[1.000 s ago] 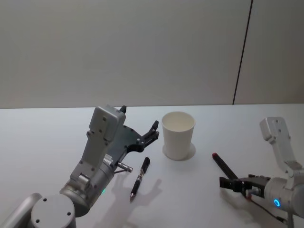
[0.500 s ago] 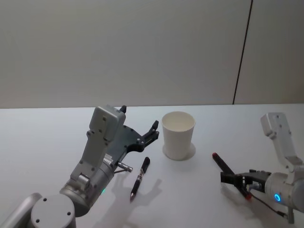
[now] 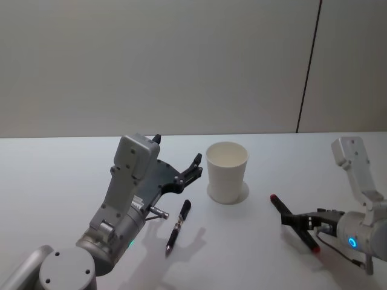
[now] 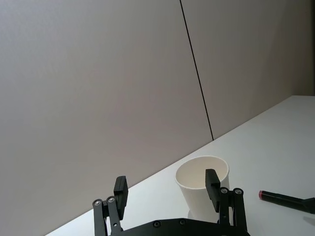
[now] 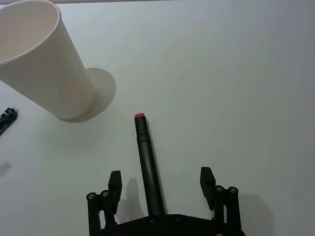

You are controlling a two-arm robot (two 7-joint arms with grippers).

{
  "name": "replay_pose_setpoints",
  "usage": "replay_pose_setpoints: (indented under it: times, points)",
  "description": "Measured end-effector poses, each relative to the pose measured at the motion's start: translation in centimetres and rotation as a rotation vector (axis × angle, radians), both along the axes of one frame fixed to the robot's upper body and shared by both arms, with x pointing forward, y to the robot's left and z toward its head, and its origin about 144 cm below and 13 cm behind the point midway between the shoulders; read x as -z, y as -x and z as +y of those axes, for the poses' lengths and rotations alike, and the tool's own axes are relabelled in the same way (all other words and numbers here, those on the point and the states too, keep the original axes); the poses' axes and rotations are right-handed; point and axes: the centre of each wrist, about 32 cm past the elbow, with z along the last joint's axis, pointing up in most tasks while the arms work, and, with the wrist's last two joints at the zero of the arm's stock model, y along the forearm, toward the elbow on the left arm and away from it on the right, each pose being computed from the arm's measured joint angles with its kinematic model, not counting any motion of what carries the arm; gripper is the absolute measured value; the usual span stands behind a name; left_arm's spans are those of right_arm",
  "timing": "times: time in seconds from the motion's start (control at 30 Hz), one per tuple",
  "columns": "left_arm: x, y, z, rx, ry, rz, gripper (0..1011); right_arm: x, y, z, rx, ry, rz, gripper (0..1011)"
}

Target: Place the pen into the pen holder.

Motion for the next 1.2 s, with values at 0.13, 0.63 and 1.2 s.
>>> replay_pose_setpoints:
  times: [0.13,0.63,1.2]
  points:
    - [0.0,0.0,0.0,0.0,0.0,0.0,1004,0.0,-0.4,-0.1,-0.005,0.0,0.0,1002]
    - [0.0,0.0,0.0,0.0,0.0,0.0,1004,0.1,-2.3,-0.3,-0.043,-0.012,-0.003,1002]
    - [0.0,0.0,0.0,0.0,0.0,0.0,1004,0.5,-4.2,-0.2,-0.107,-0.033,0.001,1002]
